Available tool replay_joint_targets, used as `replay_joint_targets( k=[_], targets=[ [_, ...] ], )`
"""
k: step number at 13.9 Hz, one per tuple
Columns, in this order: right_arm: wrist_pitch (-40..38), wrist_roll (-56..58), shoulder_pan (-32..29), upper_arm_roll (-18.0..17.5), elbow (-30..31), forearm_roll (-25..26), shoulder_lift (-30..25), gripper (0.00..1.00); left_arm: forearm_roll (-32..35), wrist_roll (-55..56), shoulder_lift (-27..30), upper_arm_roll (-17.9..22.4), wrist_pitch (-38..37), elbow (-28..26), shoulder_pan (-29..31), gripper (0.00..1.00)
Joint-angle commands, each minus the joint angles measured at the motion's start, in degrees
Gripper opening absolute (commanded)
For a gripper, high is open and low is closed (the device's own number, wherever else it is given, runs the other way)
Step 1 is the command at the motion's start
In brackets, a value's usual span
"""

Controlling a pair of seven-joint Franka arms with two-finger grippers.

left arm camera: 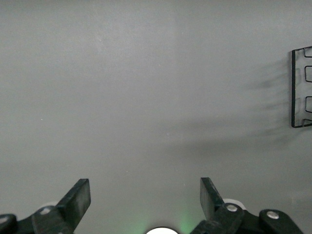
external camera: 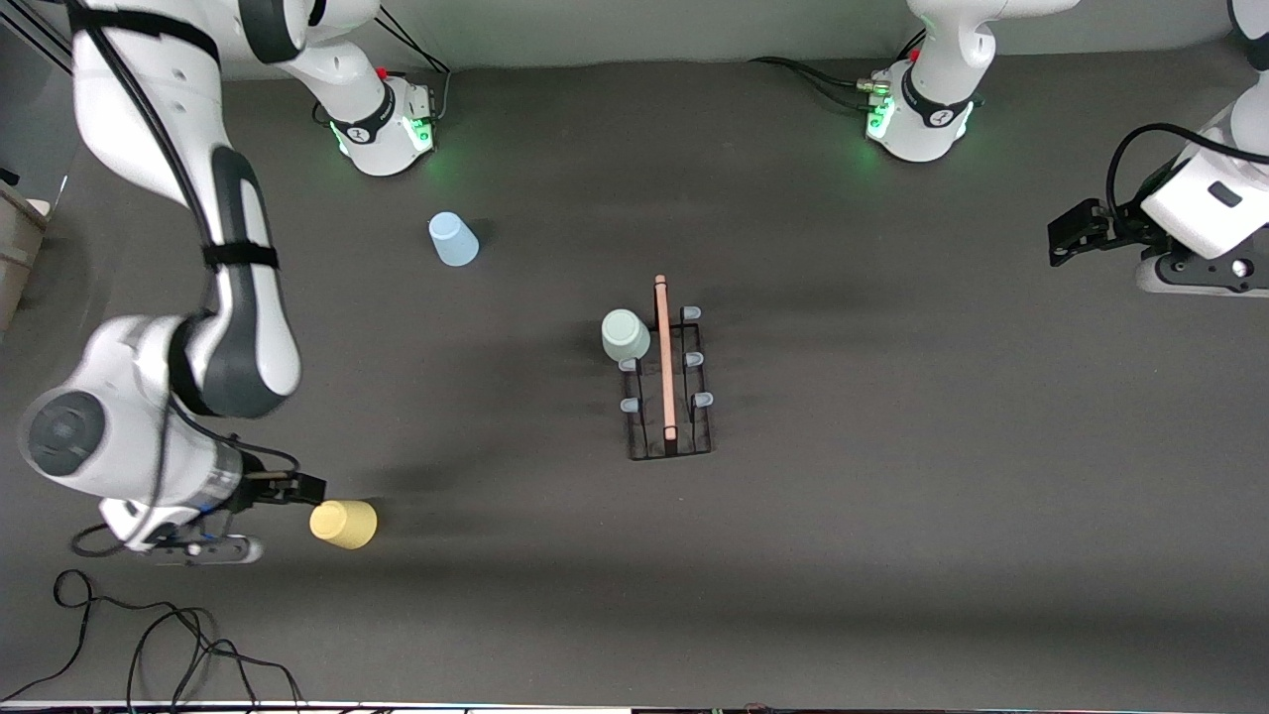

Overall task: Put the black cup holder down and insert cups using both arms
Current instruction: 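Grasp the yellow cup with the right gripper and lift it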

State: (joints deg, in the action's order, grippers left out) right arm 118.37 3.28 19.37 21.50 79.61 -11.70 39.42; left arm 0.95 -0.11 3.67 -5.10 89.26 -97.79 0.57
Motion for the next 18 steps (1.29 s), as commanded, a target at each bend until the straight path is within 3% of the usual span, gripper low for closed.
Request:
replay_joint_targets(
  k=[1, 7, 9, 12, 14, 16, 18],
  targets=[
    [4.05, 4.96, -0.39, 0.47, -0.50, -5.86, 4.33, 1.00, -0.25, 0.73, -0.68, 0.27, -0.67, 1.11, -0.57, 1.00],
    [8.28, 5.94, -0.48, 0.30, -0.50, -7.20, 8.57, 0.99, -0.16, 1.25, -1.21, 0.27, -0.58, 1.72, -0.57, 1.00],
    [8.20, 5.94, -0.30, 0.30, -0.51, -7.20, 8.57, 0.46, -0.25, 1.17, -1.64, 0.36, -0.58, 2.25, -0.05, 1.00],
    [7.67, 7.17, -0.30, 0.30, -0.86, -7.02, 7.61, 0.18, -0.16, 1.25, -3.41, 0.36, -1.46, 5.15, -0.04, 1.00],
    [3.40, 7.35, -0.30, 0.47, -0.86, -6.41, 4.11, 0.18, -0.16, 1.25, -3.41, 0.36, -1.55, 5.15, 0.04, 1.00],
    [-6.61, 6.65, -0.04, 1.09, -1.56, -5.53, -2.55, 0.18, -0.08, 1.25, -3.41, 0.36, -1.72, 5.15, 0.04, 1.00],
    [-14.09, 5.08, 0.05, 1.44, -1.56, -1.50, -9.07, 0.17, -0.08, 1.25, -3.32, 0.36, -1.90, 5.15, 0.04, 1.00]
  ],
)
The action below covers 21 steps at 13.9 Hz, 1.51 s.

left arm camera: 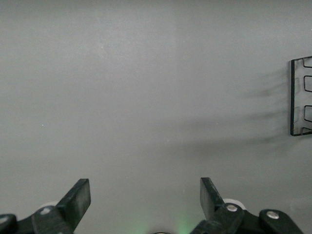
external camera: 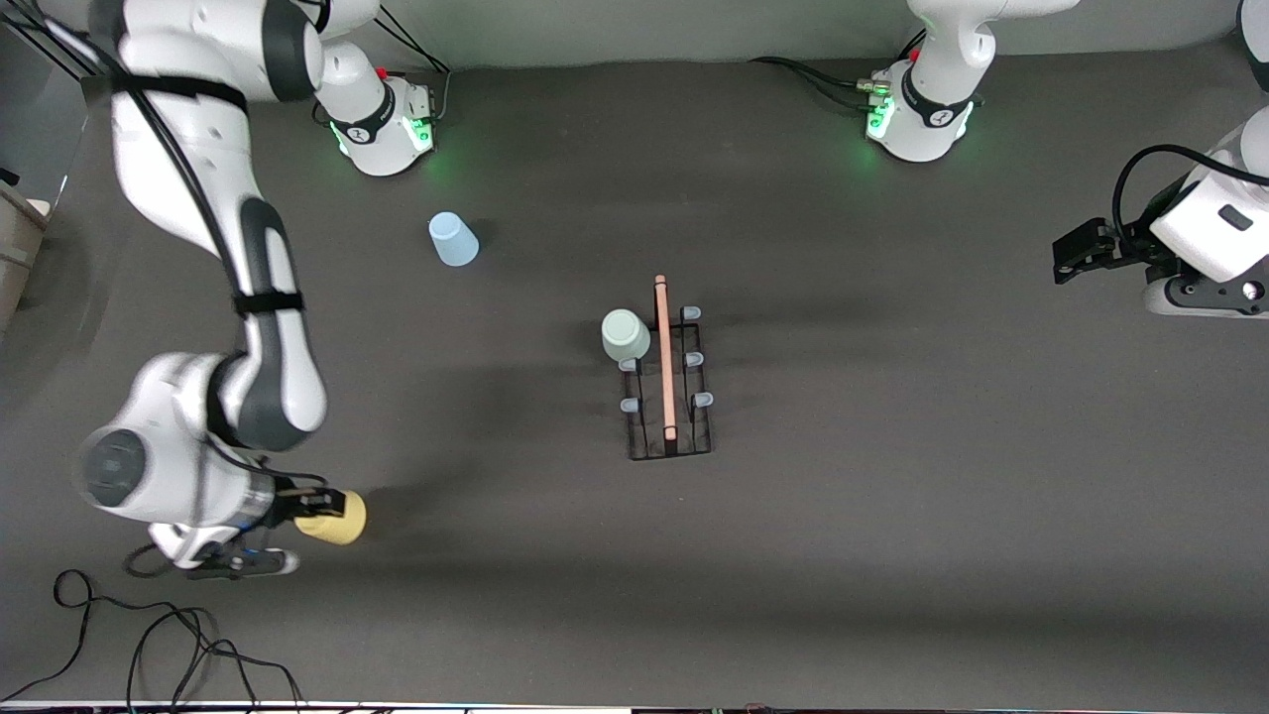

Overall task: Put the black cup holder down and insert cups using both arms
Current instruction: 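Grasp the yellow cup with the right gripper and lift it, then carry the yellow cup over the rack beside the green cup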

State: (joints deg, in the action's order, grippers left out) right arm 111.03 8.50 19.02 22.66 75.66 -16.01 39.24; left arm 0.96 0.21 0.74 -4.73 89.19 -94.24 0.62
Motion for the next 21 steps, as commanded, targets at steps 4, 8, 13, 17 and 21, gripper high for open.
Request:
replay_joint_targets(
  k=[4, 8, 13, 17, 21],
  targets=[
    [-16.70, -7.32, 0.84, -0.07, 1.95, 6.41, -17.25, 0.12, -0.16, 0.94, -0.39, -0.02, -1.91, 1.60, 0.08, 1.00],
    [-19.62, -26.27, 9.00, 0.02, 1.94, 7.75, -20.34, 0.00, -0.08, 1.37, -0.21, -0.02, -2.00, 1.60, -0.01, 1.00],
    [-19.62, -60.04, 20.78, -0.42, -4.19, 6.96, -15.79, 0.00, 0.01, 1.37, -0.13, -0.02, -2.09, 1.51, -0.10, 1.00],
    [-19.27, -77.63, 22.90, -6.47, -13.85, 7.05, -7.36, 0.00, -0.08, 1.29, -0.04, -0.02, -3.32, 1.16, -0.18, 1.00],
    [-14.64, -88.37, 22.99, -11.40, -18.62, 7.05, -1.11, 0.00, 0.01, 1.38, 0.05, -0.02, -3.58, 1.25, -0.45, 1.00]
  ],
)
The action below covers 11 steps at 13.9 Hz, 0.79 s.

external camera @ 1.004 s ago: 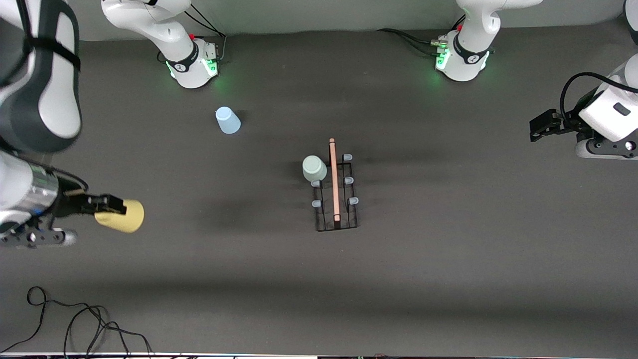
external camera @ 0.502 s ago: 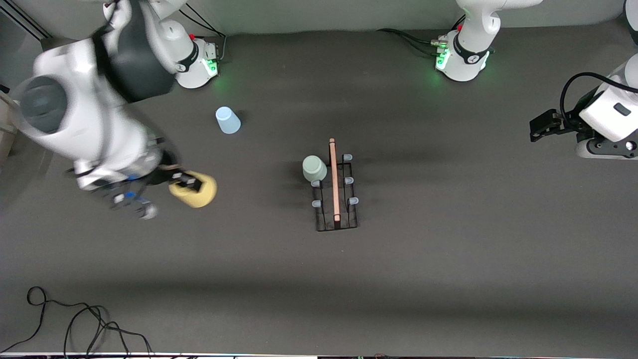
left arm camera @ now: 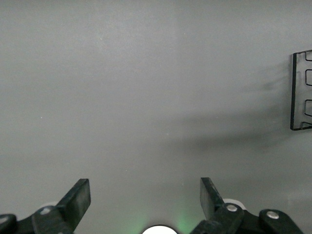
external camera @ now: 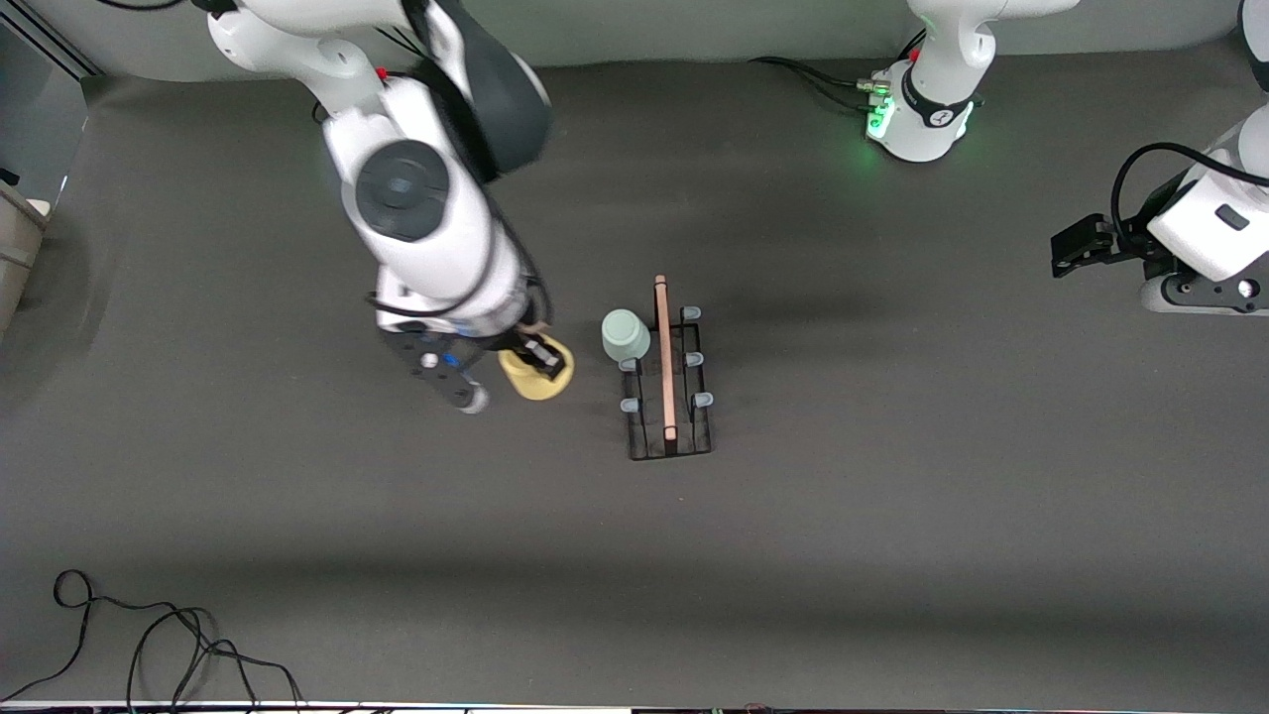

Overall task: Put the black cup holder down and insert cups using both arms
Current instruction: 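Carry the yellow cup over the rack beside the green cup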

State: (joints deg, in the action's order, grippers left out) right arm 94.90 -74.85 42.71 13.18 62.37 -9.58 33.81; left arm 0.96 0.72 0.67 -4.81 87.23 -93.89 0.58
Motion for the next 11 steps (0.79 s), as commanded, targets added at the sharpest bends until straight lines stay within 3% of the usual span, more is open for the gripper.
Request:
replay_joint_targets(
  k=[1, 11],
  targets=[
    [3.26, -6.17, -0.70, -2.80, -5.33, 0.62, 5.29, 0.00, 0.01, 0.87, 0.03, 0.07, -1.62, 0.90, -0.32, 1.00],
    [10.74, -9.00, 1.94, -3.34, -4.62, 0.97, 12.41, 0.00, 0.01, 0.78, -0.14, 0.07, -1.18, 0.90, -0.14, 1.00]
  ],
)
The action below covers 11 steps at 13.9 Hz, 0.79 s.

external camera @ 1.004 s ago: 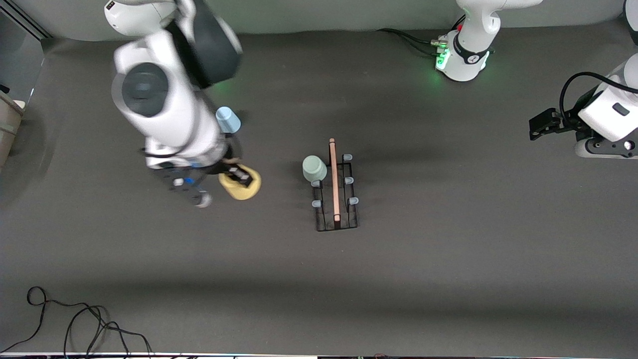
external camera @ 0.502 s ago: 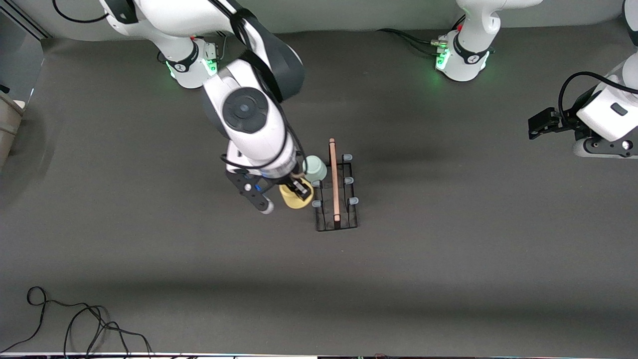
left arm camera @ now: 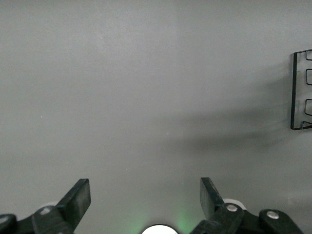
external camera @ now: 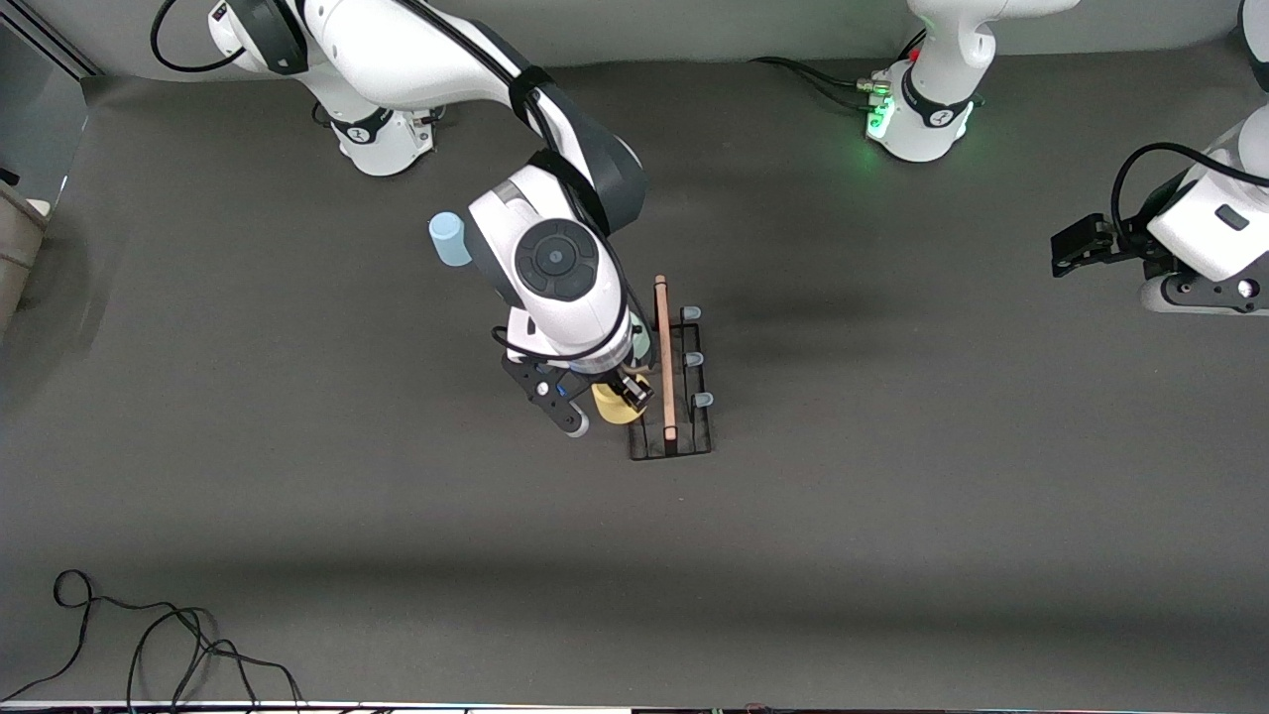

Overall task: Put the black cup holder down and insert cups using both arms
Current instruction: 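Lower the yellow cup onto a rack peg and open the right gripper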

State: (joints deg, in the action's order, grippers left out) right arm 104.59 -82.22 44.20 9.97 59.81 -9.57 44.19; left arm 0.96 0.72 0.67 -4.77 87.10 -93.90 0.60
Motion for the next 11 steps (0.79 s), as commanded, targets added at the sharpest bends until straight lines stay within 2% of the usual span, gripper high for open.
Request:
replay_joint_targets(
  k=[1, 7, 8, 9, 10, 11],
  targets=[
    [1.84, -1.71, 0.53, -0.13, -1.98, 1.13, 2.47, 0.00, 0.01, 0.77, -0.14, 0.02, -1.06, 0.92, -0.16, 1.00],
    [4.48, -1.71, 0.88, -0.04, -1.89, 1.31, 5.90, 0.00, 0.27, 0.77, -0.41, 0.02, -0.62, 0.92, -0.07, 1.00],
    [4.66, -1.71, 0.88, -0.04, -1.89, 1.22, 6.08, 0.24, 0.27, 0.77, -0.41, 0.02, -0.70, 0.83, -0.07, 1.00],
    [4.83, -1.63, 0.80, -0.04, -1.89, 1.22, 6.08, 0.77, 0.27, 0.77, -0.41, 0.02, -0.70, 0.83, -0.07, 1.00],
    [4.83, -1.19, 0.71, -0.04, -1.89, 1.22, 6.08, 1.00, 0.27, 0.77, -0.41, 0.02, -0.70, 0.83, -0.07, 1.00],
    [4.83, -1.27, 0.45, -0.04, -1.98, 1.22, 6.08, 1.00, 0.27, 0.77, -0.41, 0.02, -0.62, 0.83, -0.07, 1.00]
  ],
)
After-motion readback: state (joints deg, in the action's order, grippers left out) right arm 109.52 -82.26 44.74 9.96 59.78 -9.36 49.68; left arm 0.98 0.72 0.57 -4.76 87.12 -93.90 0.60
